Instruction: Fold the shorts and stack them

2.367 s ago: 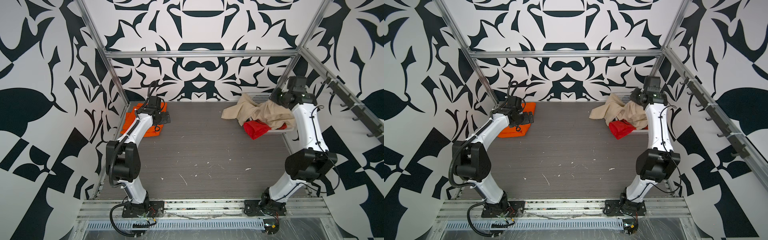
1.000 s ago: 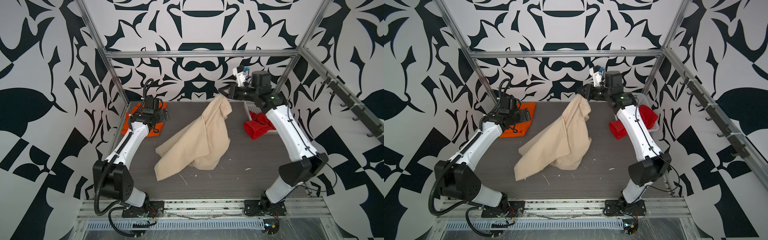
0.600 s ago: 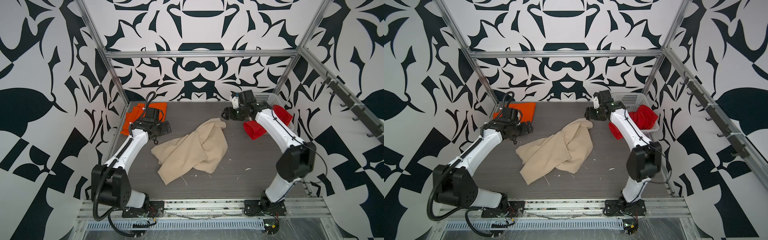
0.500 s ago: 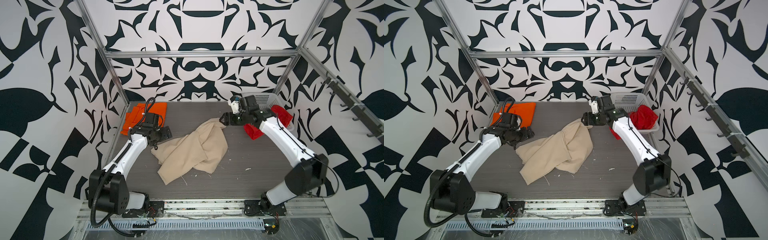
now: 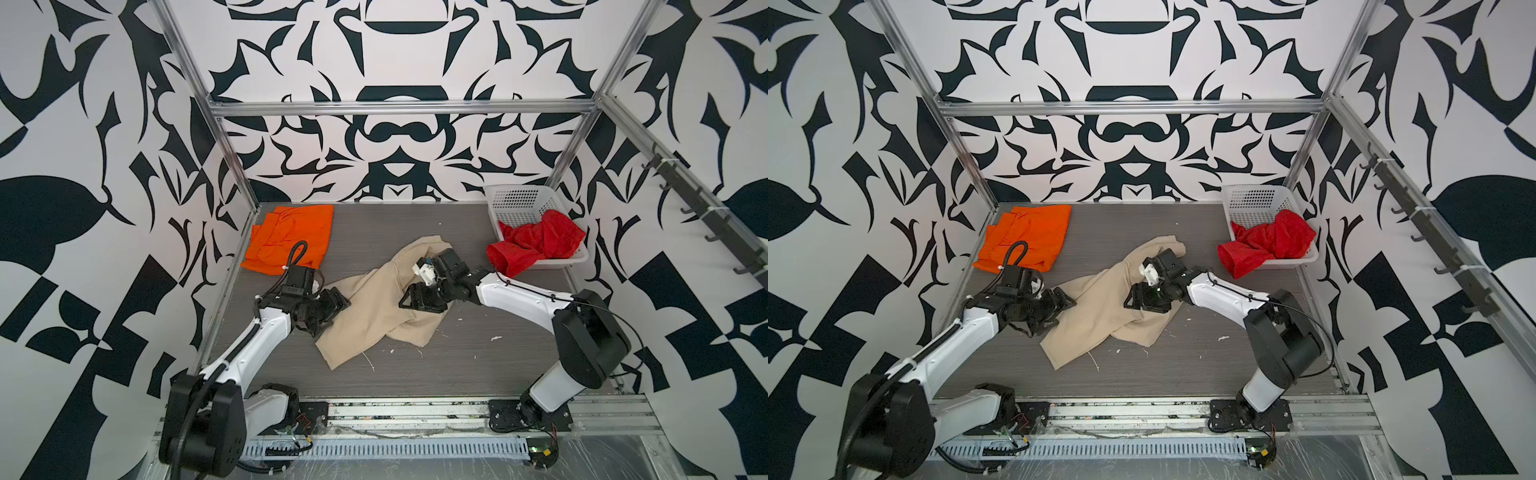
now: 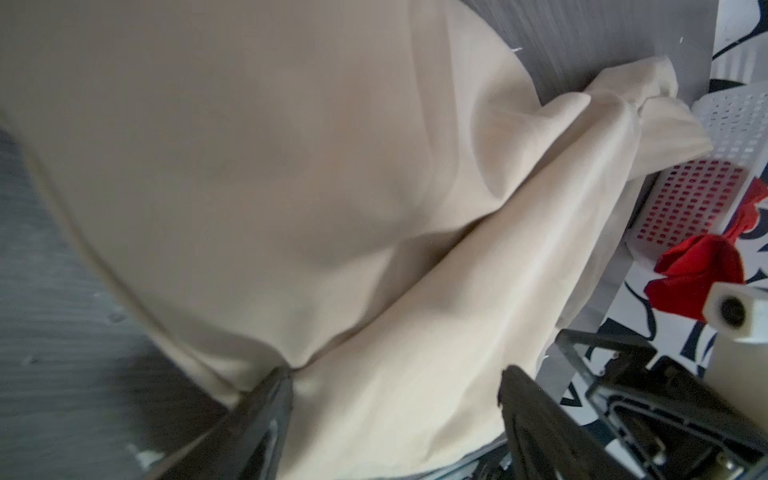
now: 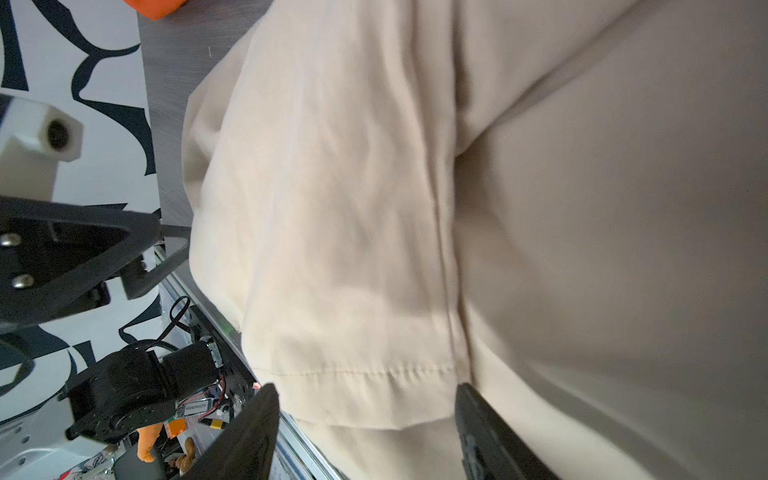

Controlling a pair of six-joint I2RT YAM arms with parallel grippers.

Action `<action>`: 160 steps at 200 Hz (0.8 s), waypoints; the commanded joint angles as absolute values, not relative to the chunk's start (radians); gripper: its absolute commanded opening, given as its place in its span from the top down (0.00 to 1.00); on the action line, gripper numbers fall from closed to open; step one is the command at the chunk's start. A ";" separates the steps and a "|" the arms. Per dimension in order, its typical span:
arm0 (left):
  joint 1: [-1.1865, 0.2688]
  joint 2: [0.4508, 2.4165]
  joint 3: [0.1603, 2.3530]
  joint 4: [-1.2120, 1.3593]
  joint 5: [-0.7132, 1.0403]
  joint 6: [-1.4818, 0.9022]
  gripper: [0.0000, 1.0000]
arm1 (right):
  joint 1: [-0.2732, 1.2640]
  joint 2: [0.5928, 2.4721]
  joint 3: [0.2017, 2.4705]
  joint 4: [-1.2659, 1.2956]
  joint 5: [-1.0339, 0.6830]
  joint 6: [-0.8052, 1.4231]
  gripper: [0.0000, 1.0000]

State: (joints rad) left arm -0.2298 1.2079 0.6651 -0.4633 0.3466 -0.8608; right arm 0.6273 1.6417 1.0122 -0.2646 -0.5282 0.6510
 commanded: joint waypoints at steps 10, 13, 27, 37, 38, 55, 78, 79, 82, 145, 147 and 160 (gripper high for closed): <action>-0.239 1.340 0.679 -0.331 0.357 -0.854 0.20 | 0.625 1.703 1.035 -0.212 -0.413 0.728 0.30; -0.239 1.355 0.685 -0.324 0.352 -0.849 0.19 | 0.625 1.713 1.038 -0.210 -0.407 0.726 0.30; -0.244 1.440 0.725 -0.290 0.343 -0.820 0.19 | 0.614 1.745 1.054 -0.212 -0.393 0.724 0.30; -0.247 1.513 0.769 -0.281 0.334 -0.797 0.19 | 0.601 1.758 1.059 -0.204 -0.401 0.724 0.30; -0.248 1.520 0.772 -0.279 0.333 -0.795 0.19 | 0.601 1.758 1.059 -0.202 -0.402 0.725 0.30; -0.255 1.652 0.861 -0.249 0.323 -0.761 0.19 | 0.562 1.754 1.047 -0.168 -0.438 0.729 0.30; -0.264 1.799 0.993 -0.232 0.318 -0.709 0.19 | 0.497 1.724 0.999 -0.070 -0.569 0.766 0.29; -0.264 1.805 0.998 -0.232 0.317 -0.707 0.19 | 0.494 1.722 0.995 -0.065 -0.576 0.770 0.29; -0.264 1.819 1.015 -0.232 0.317 -0.701 0.19 | 0.490 1.718 0.989 -0.050 -0.591 0.780 0.29; -0.249 1.710 1.077 -0.342 0.302 -0.638 0.18 | 0.445 1.658 0.877 0.057 -0.575 0.924 0.29; -0.248 1.701 1.069 -0.342 0.304 -0.638 0.18 | 0.441 1.660 0.871 0.065 -0.575 0.929 0.29; -0.234 1.648 1.018 -0.336 0.323 -0.641 0.18 | 0.421 1.673 0.837 0.158 -0.608 0.971 0.29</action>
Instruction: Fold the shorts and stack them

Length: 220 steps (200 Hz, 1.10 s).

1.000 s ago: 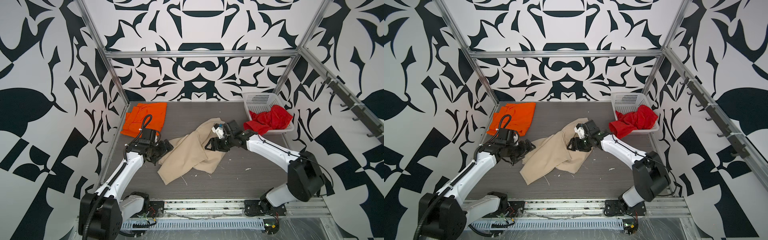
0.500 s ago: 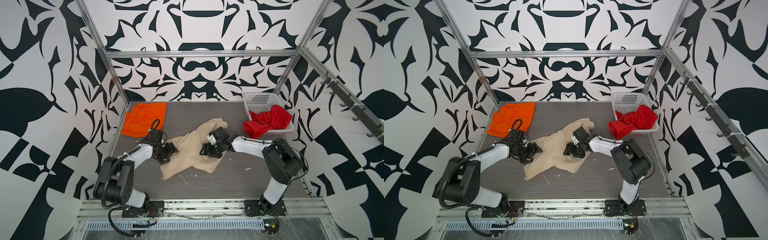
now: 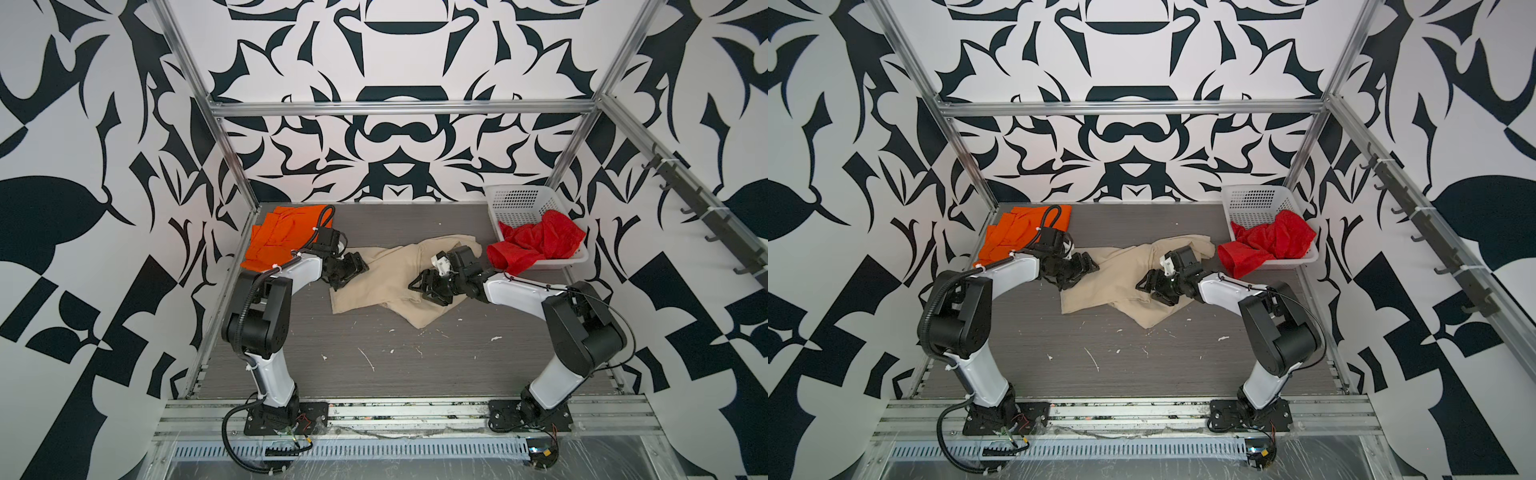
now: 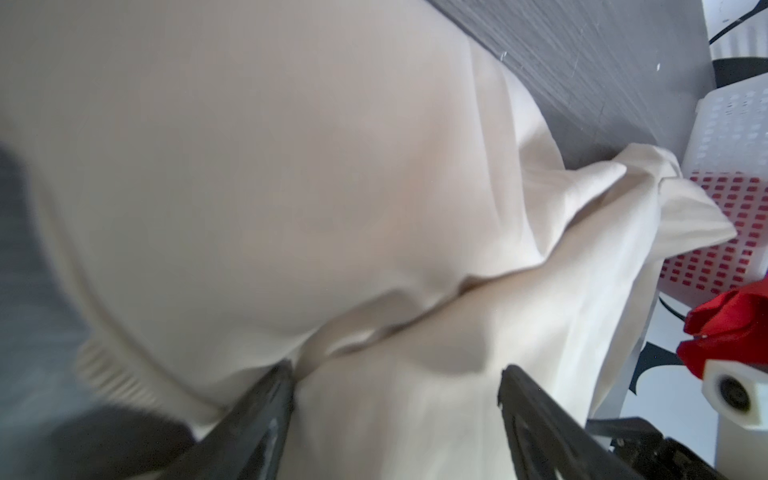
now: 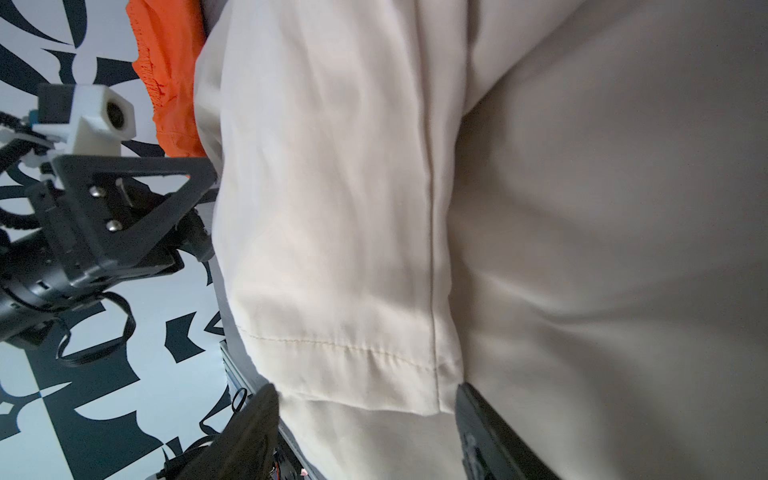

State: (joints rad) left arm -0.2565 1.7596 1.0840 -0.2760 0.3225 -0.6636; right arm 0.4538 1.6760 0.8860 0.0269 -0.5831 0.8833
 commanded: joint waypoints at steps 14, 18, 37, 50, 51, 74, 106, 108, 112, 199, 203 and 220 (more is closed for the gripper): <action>-0.215 1.598 0.945 -0.303 0.357 -0.640 0.18 | 0.408 1.682 0.816 0.223 -0.623 0.991 0.29; -0.209 1.585 0.924 -0.290 0.367 -0.642 0.18 | 0.408 1.684 0.813 0.232 -0.625 0.991 0.29; -0.166 1.534 0.822 -0.213 0.436 -0.670 0.19 | 0.401 1.696 0.806 0.278 -0.641 0.990 0.30; -0.129 1.504 0.756 -0.157 0.485 -0.697 0.19 | 0.396 1.712 0.800 0.323 -0.661 0.999 0.31; -0.127 1.502 0.751 -0.154 0.488 -0.698 0.19 | 0.395 1.714 0.799 0.327 -0.663 1.000 0.31; -0.075 1.456 0.663 -0.084 0.519 -0.729 0.19 | 0.391 1.753 0.806 0.370 -0.693 1.003 0.33; -0.044 1.427 0.614 -0.061 0.545 -0.736 0.20 | 0.391 1.812 0.802 0.463 -0.738 1.037 0.34; -0.044 1.424 0.611 -0.059 0.547 -0.736 0.20 | 0.391 1.815 0.802 0.467 -0.739 1.038 0.34; -0.042 1.423 0.604 -0.056 0.549 -0.736 0.20 | 0.391 1.821 0.801 0.475 -0.742 1.038 0.34; -0.017 1.365 0.413 0.156 0.592 -0.827 0.20 | 0.391 1.924 0.774 0.770 -0.804 1.165 0.60; -0.019 1.367 0.405 0.174 0.597 -0.833 0.20 | 0.391 1.921 0.772 0.777 -0.804 1.167 0.63; -0.019 1.376 0.380 0.233 0.608 -0.846 0.21 | 0.391 1.901 0.763 0.787 -0.798 1.176 0.76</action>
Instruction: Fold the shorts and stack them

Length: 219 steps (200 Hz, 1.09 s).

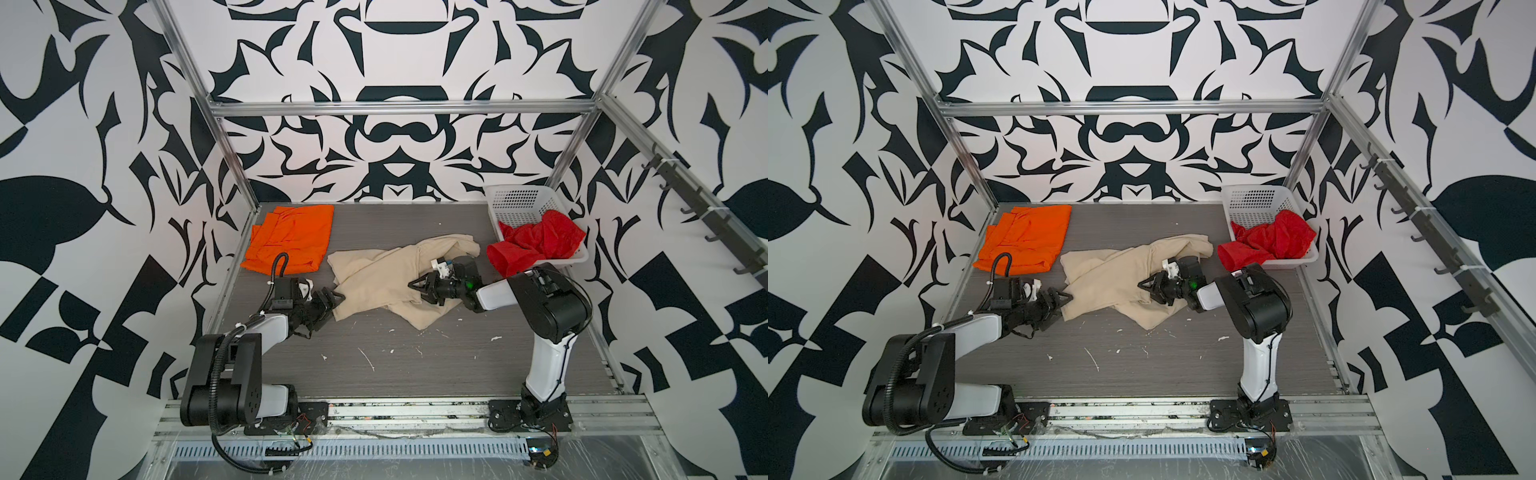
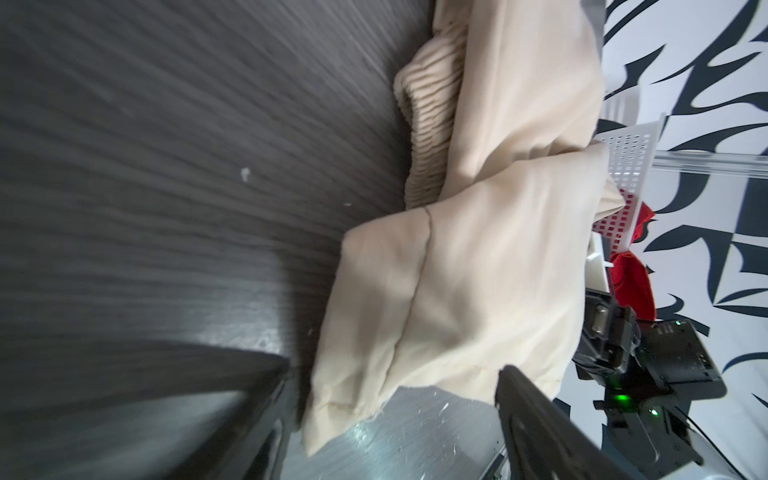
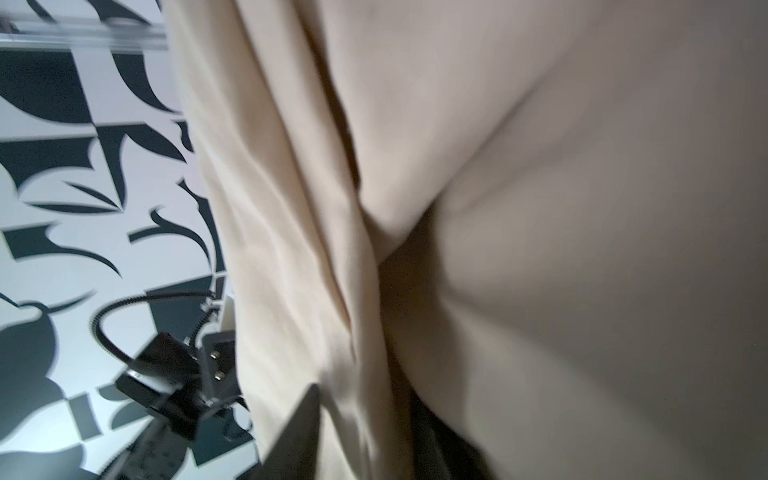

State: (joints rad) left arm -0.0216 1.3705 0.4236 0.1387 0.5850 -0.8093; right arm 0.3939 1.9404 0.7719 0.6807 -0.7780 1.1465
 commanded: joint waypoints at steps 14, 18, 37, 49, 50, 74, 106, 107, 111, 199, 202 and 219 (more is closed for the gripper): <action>-0.018 1.387 0.359 0.281 0.616 -0.860 0.23 | 0.391 1.881 0.759 0.784 -0.795 1.177 0.82; -0.019 1.391 0.354 0.294 0.621 -0.863 0.23 | 0.392 1.876 0.759 0.782 -0.795 1.177 0.84; -0.019 1.416 0.334 0.340 0.643 -0.865 0.24 | 0.391 1.858 0.764 0.763 -0.790 1.174 0.89; -0.019 1.432 0.319 0.376 0.649 -0.864 0.24 | 0.391 1.854 0.768 0.752 -0.787 1.170 0.90; -0.019 1.433 0.317 0.379 0.649 -0.864 0.24 | 0.391 1.853 0.769 0.751 -0.788 1.169 0.90; -0.019 1.485 0.307 0.454 0.652 -0.869 0.25 | 0.391 1.851 0.770 0.740 -0.779 1.168 0.92; -0.019 1.532 0.336 0.473 0.642 -0.874 0.23 | 0.386 1.832 0.757 0.695 -0.754 1.148 0.93; -0.018 1.531 0.336 0.470 0.639 -0.873 0.23 | 0.386 1.830 0.757 0.693 -0.753 1.147 0.93; -0.018 1.528 0.341 0.456 0.629 -0.865 0.23 | 0.382 1.825 0.753 0.687 -0.749 1.145 0.94; 0.003 1.546 0.409 0.425 0.572 -0.783 0.18 | 0.344 1.766 0.788 0.305 -0.675 0.953 0.98; 0.004 1.560 0.412 0.442 0.586 -0.792 0.19 | 0.344 1.766 0.790 0.304 -0.674 0.953 0.98; 0.003 1.632 0.402 0.590 0.667 -0.855 0.22 | 0.344 1.766 0.790 0.300 -0.672 0.955 0.98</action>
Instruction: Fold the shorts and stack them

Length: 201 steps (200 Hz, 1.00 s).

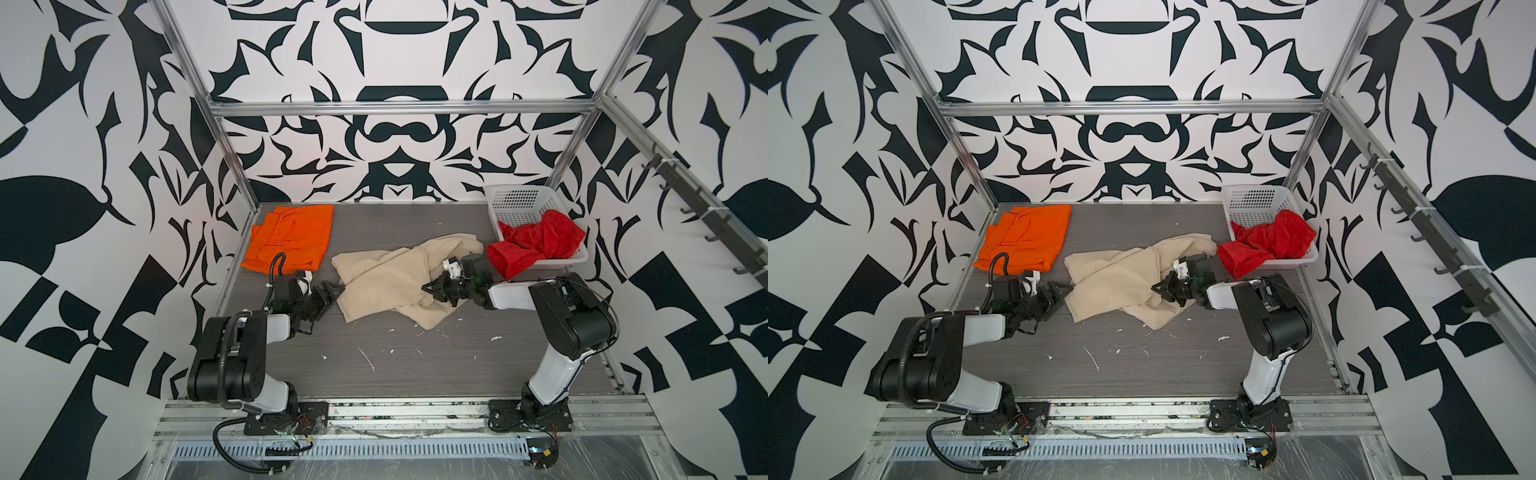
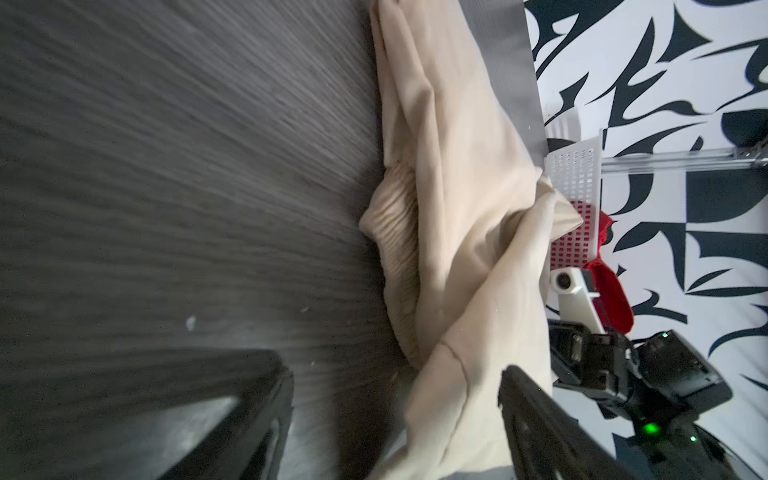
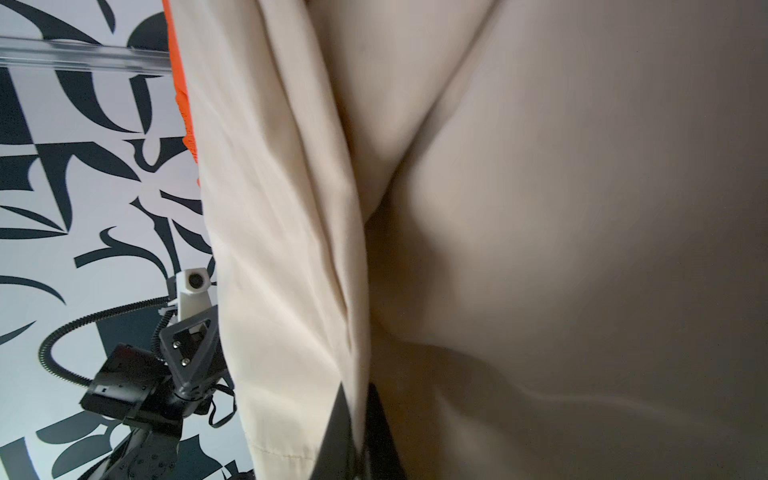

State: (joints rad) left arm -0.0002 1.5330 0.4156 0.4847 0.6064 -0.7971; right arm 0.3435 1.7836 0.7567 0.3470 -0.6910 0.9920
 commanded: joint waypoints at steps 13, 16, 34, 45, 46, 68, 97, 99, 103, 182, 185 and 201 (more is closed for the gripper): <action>0.002 1.666 0.380 0.694 0.709 -0.898 0.23 | 0.344 1.761 0.790 0.294 -0.665 0.951 0.98; 0.002 1.672 0.375 0.708 0.717 -0.905 0.23 | 0.344 1.761 0.790 0.291 -0.664 0.951 0.98; -0.002 1.679 0.341 0.787 0.748 -0.925 0.24 | 0.344 1.758 0.793 0.285 -0.661 0.951 0.98; -0.006 1.671 0.326 0.805 0.758 -0.925 0.23 | 0.344 1.756 0.795 0.283 -0.660 0.951 0.98; -0.007 1.669 0.324 0.806 0.759 -0.926 0.23 | 0.344 1.755 0.795 0.283 -0.660 0.951 0.98; -0.031 1.646 0.301 0.807 0.761 -0.915 0.23 | 0.344 1.751 0.801 0.278 -0.658 0.951 0.98; -0.055 1.617 0.275 0.804 0.755 -0.913 0.24 | 0.344 1.741 0.803 0.273 -0.651 0.951 0.98; -0.057 1.615 0.272 0.804 0.754 -0.912 0.24 | 0.344 1.741 0.804 0.273 -0.651 0.951 0.98; -0.059 1.611 0.271 0.803 0.753 -0.911 0.24 | 0.344 1.741 0.803 0.272 -0.651 0.950 0.98; -0.111 1.550 0.265 0.793 0.742 -0.912 0.51 | 0.344 1.709 0.802 0.270 -0.641 0.951 0.99; -0.112 1.545 0.265 0.793 0.744 -0.914 0.53 | 0.344 1.707 0.802 0.269 -0.640 0.951 0.99; -0.112 1.511 0.258 0.791 0.743 -0.931 0.61 | 0.344 1.690 0.805 0.267 -0.637 0.953 1.00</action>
